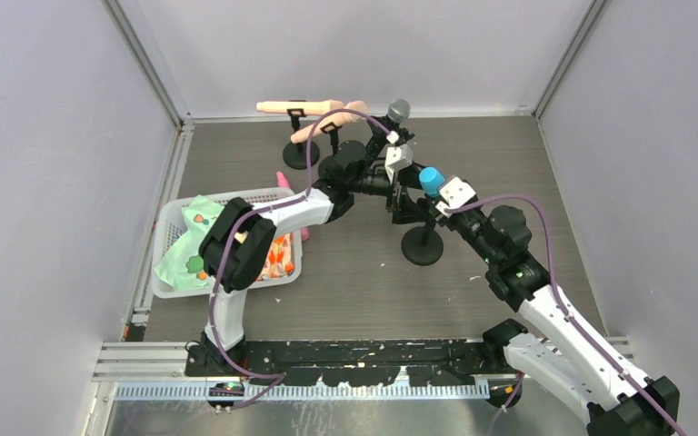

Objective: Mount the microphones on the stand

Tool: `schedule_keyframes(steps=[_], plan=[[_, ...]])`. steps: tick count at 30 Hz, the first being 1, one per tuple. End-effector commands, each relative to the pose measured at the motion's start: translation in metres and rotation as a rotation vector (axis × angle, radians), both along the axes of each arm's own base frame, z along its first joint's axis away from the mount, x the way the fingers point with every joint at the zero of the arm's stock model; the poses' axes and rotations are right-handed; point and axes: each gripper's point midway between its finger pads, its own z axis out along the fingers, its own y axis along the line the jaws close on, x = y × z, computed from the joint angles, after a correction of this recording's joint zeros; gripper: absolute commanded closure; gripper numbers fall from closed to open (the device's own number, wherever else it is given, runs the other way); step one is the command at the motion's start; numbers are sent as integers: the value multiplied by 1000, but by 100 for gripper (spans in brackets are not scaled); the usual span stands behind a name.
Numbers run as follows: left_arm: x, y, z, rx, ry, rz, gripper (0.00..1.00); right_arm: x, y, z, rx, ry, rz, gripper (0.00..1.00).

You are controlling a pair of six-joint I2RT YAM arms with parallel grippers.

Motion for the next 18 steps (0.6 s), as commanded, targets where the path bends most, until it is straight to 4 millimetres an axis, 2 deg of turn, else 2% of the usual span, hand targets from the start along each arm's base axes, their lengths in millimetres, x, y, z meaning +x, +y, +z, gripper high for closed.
schedule_keyframes(steps=[1, 3, 6, 13, 18], plan=[[4, 1, 27, -60, -60, 15, 7, -7, 3, 8, 68, 28, 17, 66], [4, 2, 28, -60, -59, 16, 5, -8, 2, 19, 97, 7, 10, 46], [3, 2, 26, -56, -58, 16, 4, -11, 0, 36, 127, -23, 6, 34], [4, 3, 23, -49, -50, 20, 3, -18, -1, 73, 200, -60, 14, 20], [4, 5, 22, -46, -49, 28, 0, -31, 3, 96, 247, -69, 66, 16]])
